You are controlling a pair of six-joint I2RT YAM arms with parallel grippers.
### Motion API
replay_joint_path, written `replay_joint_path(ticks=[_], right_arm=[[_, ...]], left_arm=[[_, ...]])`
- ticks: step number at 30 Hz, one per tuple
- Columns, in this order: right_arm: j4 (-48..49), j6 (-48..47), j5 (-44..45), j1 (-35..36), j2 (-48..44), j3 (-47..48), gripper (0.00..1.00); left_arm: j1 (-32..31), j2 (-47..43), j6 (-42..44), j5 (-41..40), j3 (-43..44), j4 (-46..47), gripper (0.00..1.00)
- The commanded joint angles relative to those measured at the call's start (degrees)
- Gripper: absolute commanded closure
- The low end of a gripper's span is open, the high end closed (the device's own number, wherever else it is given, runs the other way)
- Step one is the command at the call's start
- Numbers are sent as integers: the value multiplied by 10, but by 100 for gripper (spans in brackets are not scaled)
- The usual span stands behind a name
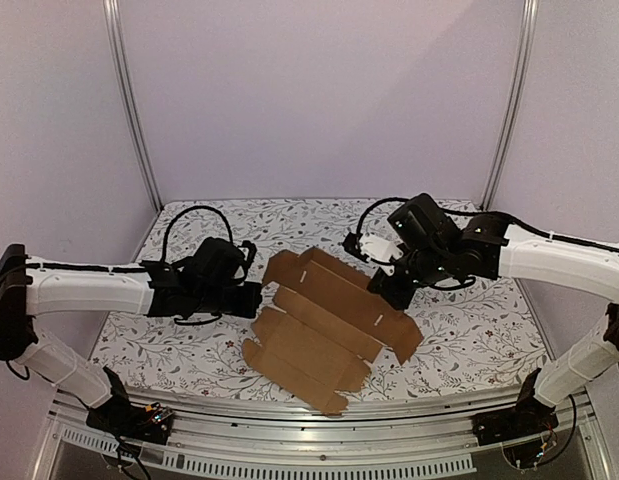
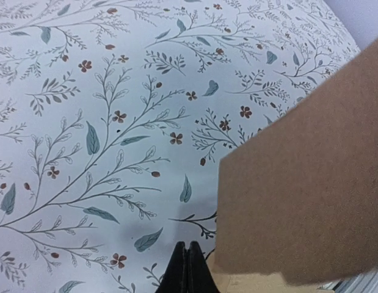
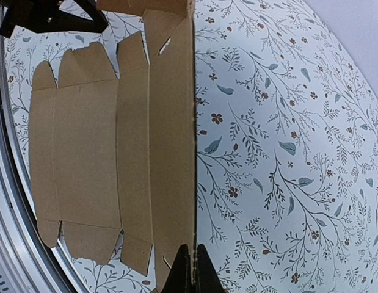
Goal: Fold the paper box
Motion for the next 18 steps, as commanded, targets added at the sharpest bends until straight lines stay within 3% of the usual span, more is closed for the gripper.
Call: replay_joint_path(ticks=[1, 18], right_arm=[[-3, 22, -2, -16, -34, -7, 100], [-17, -28, -159, -19, -116, -15, 100]], left_arm=[[10, -62, 17, -5, -18, -20, 100], [30, -225, 42, 76, -56, -11, 99]])
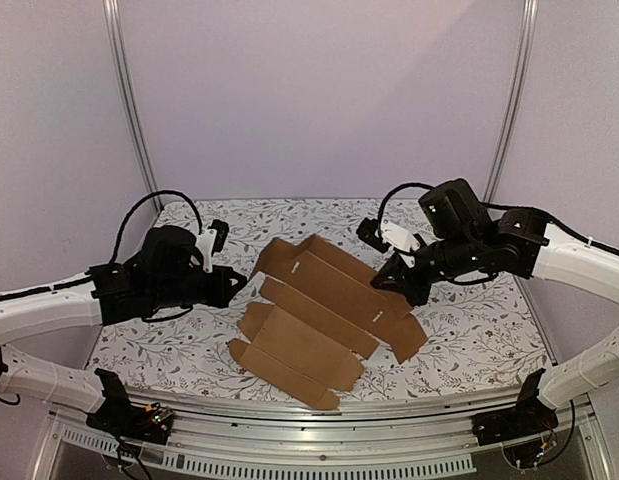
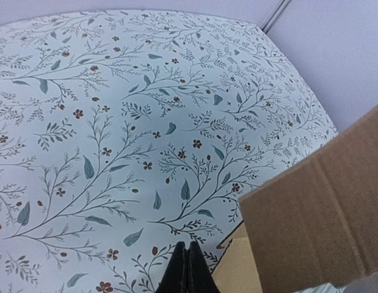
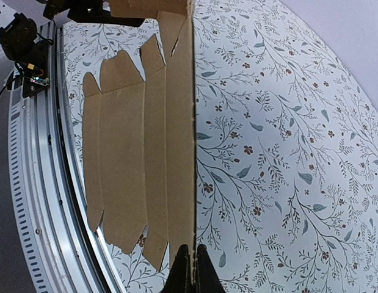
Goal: Fold the paper box
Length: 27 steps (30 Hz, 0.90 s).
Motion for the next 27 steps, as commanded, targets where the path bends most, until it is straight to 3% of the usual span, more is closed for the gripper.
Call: replay_joint_path(ticks=[1, 13, 27], right_arm=[[-10, -20, -62, -3, -35, -12, 100], [3, -29, -112, -3, -65, -11, 100], [27, -7, -87, -3, -60, -1, 100]], left_arm=[[19, -37, 17, 45, -19, 3, 99], [28, -85, 30, 182, -39, 57, 100], [29, -87, 30, 267, -50, 103, 100]])
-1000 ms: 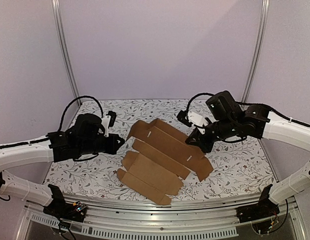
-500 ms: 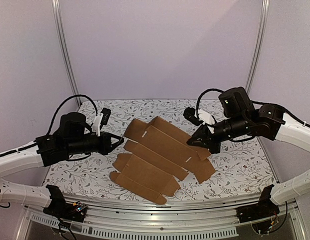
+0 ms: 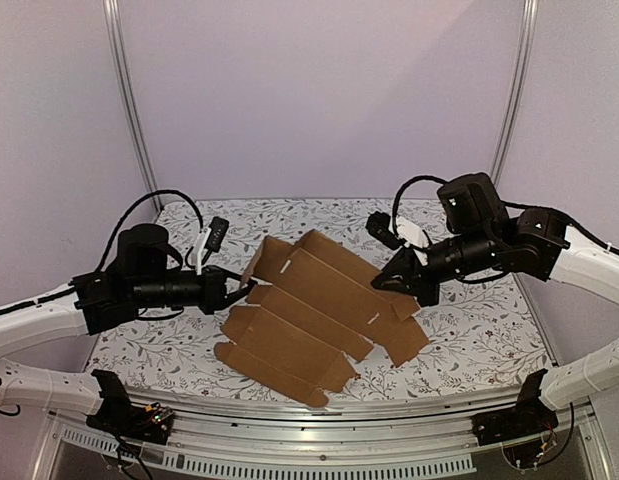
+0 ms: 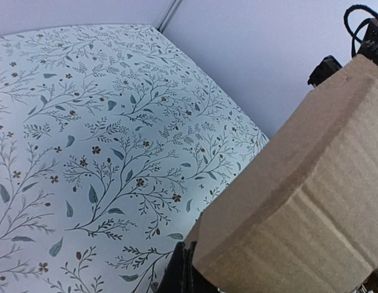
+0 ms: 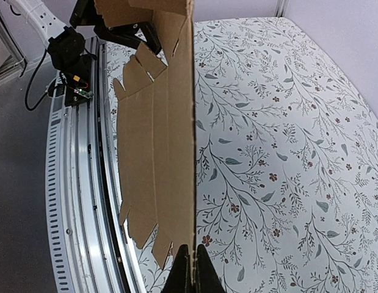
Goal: Fold the paper box
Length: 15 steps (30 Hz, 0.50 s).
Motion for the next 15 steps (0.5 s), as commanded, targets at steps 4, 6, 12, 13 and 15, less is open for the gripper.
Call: replay_joint_path(ticks=[4, 6, 12, 13, 15], right_arm=[[26, 20, 18, -3, 0, 10, 100], [28, 22, 20, -3, 2, 14, 100], [39, 33, 18, -3, 5, 16, 100], [40, 34, 18, -3, 5, 16, 100], [43, 37, 17, -3, 4, 17, 100]], left_arm=[[9, -4, 10, 46, -11, 26, 100], [9, -3, 10, 50, -11, 26, 100], [9, 10, 7, 55, -12, 53, 100], [9, 13, 6, 55, -12, 56, 100], [9, 19, 4, 56, -12, 62, 100]])
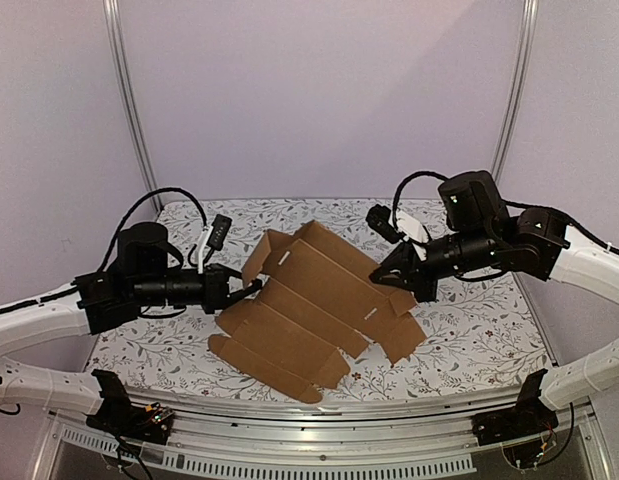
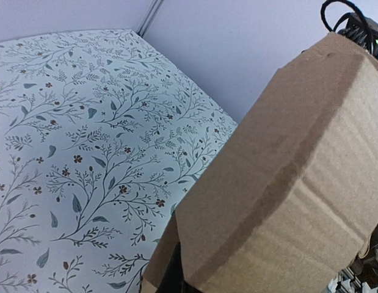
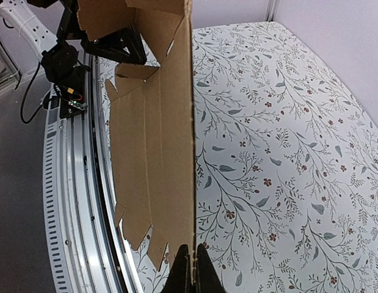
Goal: Fold the paper box
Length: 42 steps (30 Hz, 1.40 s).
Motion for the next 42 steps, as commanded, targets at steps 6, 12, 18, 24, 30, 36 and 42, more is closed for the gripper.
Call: replay_joint_path(ticks=[6, 12, 18, 24, 30, 36, 42], right_arm=[[32, 23, -7, -3, 0, 17, 100], [37, 33, -22, -3, -3, 19, 100], [36, 41, -30, -3, -8, 18, 100], [16, 36, 8, -3, -3, 18, 100], [-18, 15, 71, -3, 20, 23, 100], [-32, -19, 98, -1, 40, 22, 100], [-38, -64, 128, 6, 65, 24, 100]], left_arm=[[8, 32, 0, 14, -9, 40, 100], [8, 45, 1, -5, -4, 44, 100], [8, 65, -3, -46, 5, 41, 100], [8, 67, -1, -79, 12, 24, 100], [8, 53, 7, -111, 18, -29, 100], [9, 24, 9, -134, 9, -70, 100], [10, -23, 26, -176, 0, -121, 100]])
